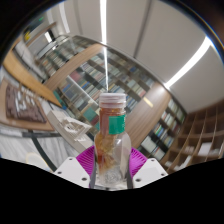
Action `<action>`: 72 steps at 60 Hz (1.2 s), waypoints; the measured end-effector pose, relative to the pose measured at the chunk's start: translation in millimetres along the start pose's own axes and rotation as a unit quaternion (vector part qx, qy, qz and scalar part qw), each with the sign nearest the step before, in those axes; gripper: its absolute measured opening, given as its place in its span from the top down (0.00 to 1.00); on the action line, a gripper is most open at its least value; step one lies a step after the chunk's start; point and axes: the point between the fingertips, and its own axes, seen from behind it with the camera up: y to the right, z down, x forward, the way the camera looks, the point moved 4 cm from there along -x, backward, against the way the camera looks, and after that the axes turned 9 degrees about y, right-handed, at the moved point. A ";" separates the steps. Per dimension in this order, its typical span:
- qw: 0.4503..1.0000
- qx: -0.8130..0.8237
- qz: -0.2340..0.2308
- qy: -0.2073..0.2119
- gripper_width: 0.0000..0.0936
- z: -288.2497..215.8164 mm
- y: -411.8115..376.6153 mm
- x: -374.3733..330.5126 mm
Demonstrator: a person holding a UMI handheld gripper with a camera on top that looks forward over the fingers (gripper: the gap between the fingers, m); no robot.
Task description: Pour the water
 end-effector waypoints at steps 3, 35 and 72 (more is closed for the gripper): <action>0.994 0.107 -0.004 -0.023 0.55 18.9 15.0 -3.4; 0.915 0.359 -0.016 -0.185 0.52 212.4 -113.4 -60.4; 0.909 0.313 -0.003 -0.274 0.08 75.2 -66.0 -255.4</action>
